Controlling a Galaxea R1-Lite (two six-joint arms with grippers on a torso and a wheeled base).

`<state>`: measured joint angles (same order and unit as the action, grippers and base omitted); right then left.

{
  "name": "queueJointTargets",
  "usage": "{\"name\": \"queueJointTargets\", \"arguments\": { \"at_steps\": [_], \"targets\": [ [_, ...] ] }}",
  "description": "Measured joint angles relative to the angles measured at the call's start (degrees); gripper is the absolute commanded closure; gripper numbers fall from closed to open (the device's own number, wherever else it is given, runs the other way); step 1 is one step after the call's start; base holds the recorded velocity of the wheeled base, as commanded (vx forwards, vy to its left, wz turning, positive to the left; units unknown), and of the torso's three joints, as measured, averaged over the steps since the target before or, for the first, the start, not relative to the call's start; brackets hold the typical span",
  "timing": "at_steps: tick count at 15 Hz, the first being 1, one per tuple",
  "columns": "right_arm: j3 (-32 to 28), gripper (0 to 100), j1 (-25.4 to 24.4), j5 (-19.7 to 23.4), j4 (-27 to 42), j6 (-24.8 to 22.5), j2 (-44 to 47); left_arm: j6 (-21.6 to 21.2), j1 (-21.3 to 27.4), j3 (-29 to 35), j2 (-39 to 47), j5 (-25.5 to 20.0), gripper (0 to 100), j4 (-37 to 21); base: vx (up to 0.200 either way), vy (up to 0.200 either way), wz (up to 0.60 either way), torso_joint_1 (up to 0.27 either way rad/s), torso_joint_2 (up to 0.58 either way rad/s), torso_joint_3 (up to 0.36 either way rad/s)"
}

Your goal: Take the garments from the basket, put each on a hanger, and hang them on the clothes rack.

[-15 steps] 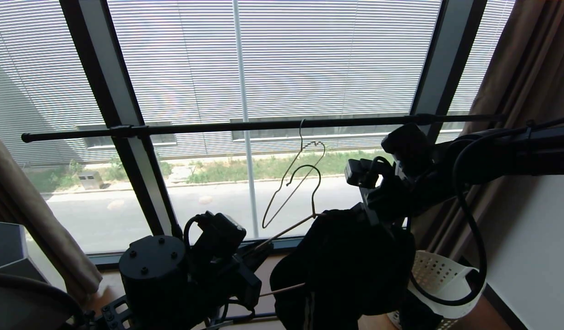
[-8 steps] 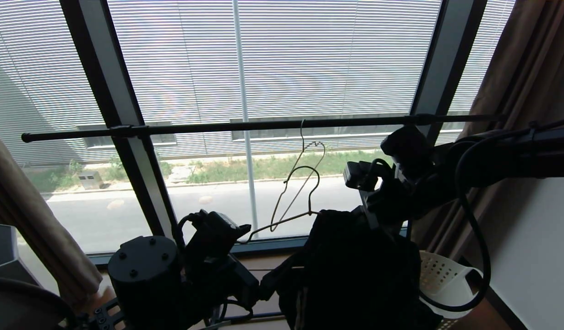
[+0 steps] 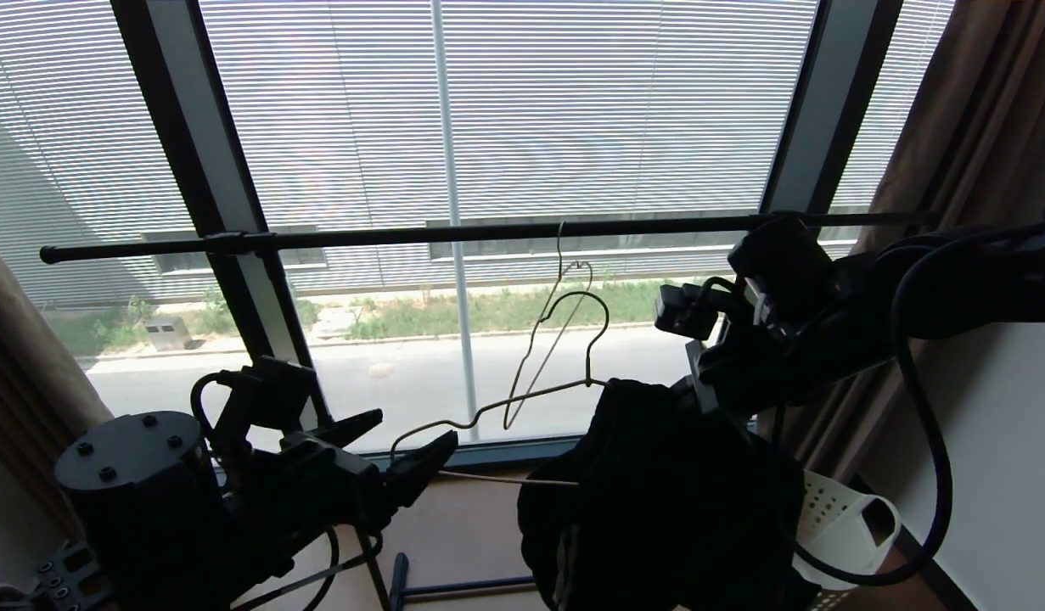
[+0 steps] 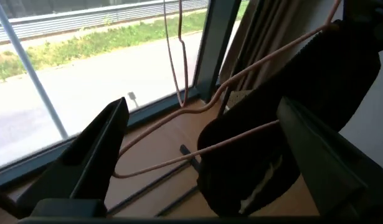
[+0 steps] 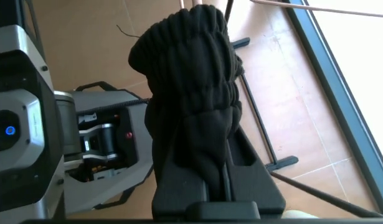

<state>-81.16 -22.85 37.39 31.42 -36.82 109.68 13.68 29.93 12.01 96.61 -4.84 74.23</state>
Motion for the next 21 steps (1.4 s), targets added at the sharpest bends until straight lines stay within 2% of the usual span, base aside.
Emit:
{"name": "queueJointTargets", "arguments": {
  "at_steps": [2, 3, 5, 7, 9, 11, 15, 18, 21],
  "targets": [
    [0.5, 100, 1.0, 0.0, 0.5, 2.9, -2.3, 6.5, -4.2, -2.1, -3.8, -6.1, 0, -5.9, 0.000, 0.000, 0.00, 0.000, 0.00, 0.000],
    [0.5, 100, 1.5, 0.0, -0.2, 5.8, -3.1, 8.9, -5.4, -2.7, -5.3, -7.7, 0, -9.1, 0.000, 0.000, 0.00, 0.000, 0.00, 0.000],
    [1.4, 100, 3.0, 0.4, -3.3, 9.5, -4.4, 13.1, -6.2, -3.4, -6.7, -10.0, 0, -11.9, 0.000, 0.000, 0.00, 0.000, 0.00, 0.000],
    [5.1, 100, 3.8, 1.5, -6.5, 9.8, -6.6, 17.0, -5.5, -3.6, -6.6, -13.2, 0, -13.2, 0.000, 0.000, 0.00, 0.000, 0.00, 0.000],
    [9.7, 100, 4.0, 4.4, -11.4, 9.8, -9.9, 18.9, -3.4, -3.4, -5.2, -13.6, 0, -14.1, 0.000, 0.000, 0.00, 0.000, 0.00, 0.000],
    [12.1, 100, 4.0, 8.2, -12.7, 9.7, -12.8, 20.7, -1.3, -3.0, -2.9, -13.6, 0, -14.3, 0.000, 0.000, 0.00, 0.000, 0.00, 0.000],
    [12.9, 100, 4.1, 12.4, -13.8, 7.8, -14.9, 22.4, -0.1, -0.2, 1.8, -13.6, 0, -14.2, 0.000, 0.000, 0.00, 0.000, 0.00, 0.000],
    [13.9, 100, 4.0, 17.6, -15.8, 7.3, -14.8, 24.3, 0.5, 2.1, 4.4, -13.8, 0, -14.0, 0.000, 0.000, 0.00, 0.000, 0.00, 0.000],
    [14.8, 100, 4.0, 19.7, -16.3, 6.8, -14.6, 25.5, 0.7, 4.1, 6.3, -13.9, 0, -14.0, 0.000, 0.000, 0.00, 0.000, 0.00, 0.000]
  ]
}}
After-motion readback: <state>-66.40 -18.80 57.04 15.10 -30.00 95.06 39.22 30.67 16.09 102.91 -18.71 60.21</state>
